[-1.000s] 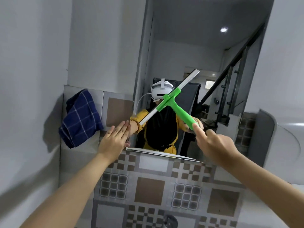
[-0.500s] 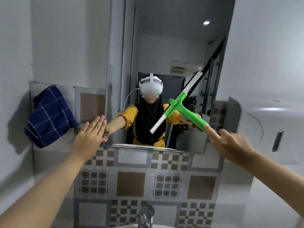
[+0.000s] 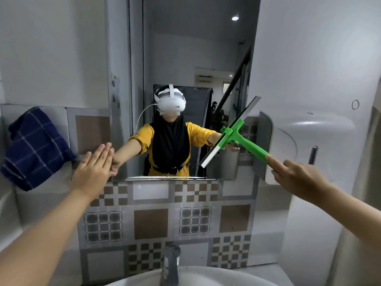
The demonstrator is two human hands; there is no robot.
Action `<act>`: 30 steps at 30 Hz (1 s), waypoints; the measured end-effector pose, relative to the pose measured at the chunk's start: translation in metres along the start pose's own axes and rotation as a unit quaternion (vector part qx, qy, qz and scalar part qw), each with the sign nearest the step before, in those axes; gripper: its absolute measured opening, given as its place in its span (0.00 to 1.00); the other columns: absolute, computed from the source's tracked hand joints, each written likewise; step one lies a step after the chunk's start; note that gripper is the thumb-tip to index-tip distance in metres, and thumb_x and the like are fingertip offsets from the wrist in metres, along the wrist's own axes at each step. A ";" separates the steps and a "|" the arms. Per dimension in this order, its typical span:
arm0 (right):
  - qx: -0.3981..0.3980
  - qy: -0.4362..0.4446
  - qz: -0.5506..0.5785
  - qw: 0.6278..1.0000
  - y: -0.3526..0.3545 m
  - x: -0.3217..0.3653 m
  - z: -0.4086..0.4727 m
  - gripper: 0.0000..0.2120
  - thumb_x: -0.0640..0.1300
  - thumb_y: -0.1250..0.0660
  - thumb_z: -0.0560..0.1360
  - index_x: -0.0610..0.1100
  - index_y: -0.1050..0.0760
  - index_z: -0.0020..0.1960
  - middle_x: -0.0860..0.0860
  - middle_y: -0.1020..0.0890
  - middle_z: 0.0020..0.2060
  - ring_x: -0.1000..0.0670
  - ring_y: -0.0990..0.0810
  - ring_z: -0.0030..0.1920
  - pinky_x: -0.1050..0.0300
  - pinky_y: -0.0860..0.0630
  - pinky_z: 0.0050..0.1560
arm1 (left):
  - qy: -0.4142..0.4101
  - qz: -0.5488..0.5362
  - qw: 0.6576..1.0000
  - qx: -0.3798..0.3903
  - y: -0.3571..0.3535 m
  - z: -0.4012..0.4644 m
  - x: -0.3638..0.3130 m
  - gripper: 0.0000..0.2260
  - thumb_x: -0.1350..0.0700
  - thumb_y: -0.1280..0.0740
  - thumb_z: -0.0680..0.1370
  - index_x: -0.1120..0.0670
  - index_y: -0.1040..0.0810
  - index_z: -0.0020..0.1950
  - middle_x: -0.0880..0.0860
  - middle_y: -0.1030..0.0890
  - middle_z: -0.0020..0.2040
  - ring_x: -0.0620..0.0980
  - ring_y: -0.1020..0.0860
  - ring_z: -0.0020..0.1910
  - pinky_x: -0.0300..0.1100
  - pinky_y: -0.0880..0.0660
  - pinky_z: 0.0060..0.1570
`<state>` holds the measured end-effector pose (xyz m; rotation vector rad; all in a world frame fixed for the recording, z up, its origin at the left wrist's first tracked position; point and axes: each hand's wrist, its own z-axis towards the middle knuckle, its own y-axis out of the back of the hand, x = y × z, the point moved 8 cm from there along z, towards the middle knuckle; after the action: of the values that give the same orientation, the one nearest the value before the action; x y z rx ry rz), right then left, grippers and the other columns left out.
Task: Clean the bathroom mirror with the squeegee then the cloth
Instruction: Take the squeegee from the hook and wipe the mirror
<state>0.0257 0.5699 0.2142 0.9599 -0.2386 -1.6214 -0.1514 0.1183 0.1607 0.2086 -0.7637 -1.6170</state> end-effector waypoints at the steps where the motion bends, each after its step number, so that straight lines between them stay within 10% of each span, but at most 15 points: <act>1: 0.004 -0.001 -0.003 1.000 0.002 0.001 0.001 0.30 0.35 0.21 0.60 0.35 0.25 0.60 0.44 0.30 0.22 0.49 0.43 0.16 0.64 0.40 0.20 | -0.001 -0.001 1.000 -0.002 0.000 0.000 0.000 0.31 0.44 0.58 0.80 0.68 0.38 0.69 0.64 0.37 0.71 0.48 0.60 0.75 0.47 0.63 0.72; 13: -0.020 -0.078 0.087 0.993 0.022 0.046 0.010 0.24 0.37 0.26 0.68 0.39 0.31 0.60 0.44 0.24 0.25 0.48 0.34 0.16 0.73 0.56 0.26 | -0.024 -0.022 0.999 0.015 -0.006 0.003 0.002 0.33 0.43 0.63 0.80 0.67 0.39 0.70 0.63 0.39 0.72 0.50 0.57 0.75 0.47 0.63 0.72; 24: -0.084 -0.188 0.211 0.956 -0.002 0.098 0.013 0.20 0.37 0.32 0.73 0.36 0.31 0.63 0.43 0.20 0.32 0.47 0.27 0.23 0.51 0.25 0.20 | -0.057 -0.018 0.998 0.004 -0.011 0.003 0.008 0.32 0.43 0.62 0.80 0.67 0.39 0.69 0.64 0.38 0.71 0.51 0.54 0.74 0.47 0.63 0.72; 30: -0.104 -0.266 0.289 0.914 -0.010 0.127 0.009 0.18 0.36 0.32 0.74 0.36 0.30 0.62 0.54 0.29 0.25 0.52 0.31 0.21 0.61 0.33 0.20 | -0.072 -0.024 0.997 -0.021 -0.006 0.003 0.007 0.32 0.49 0.33 0.73 0.66 0.39 0.69 0.63 0.36 0.70 0.53 0.47 0.73 0.44 0.65 0.71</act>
<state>0.0144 0.4567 0.1566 0.2205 -0.6453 -1.2820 -0.1597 0.1131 0.1616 0.0807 -0.8392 -1.7062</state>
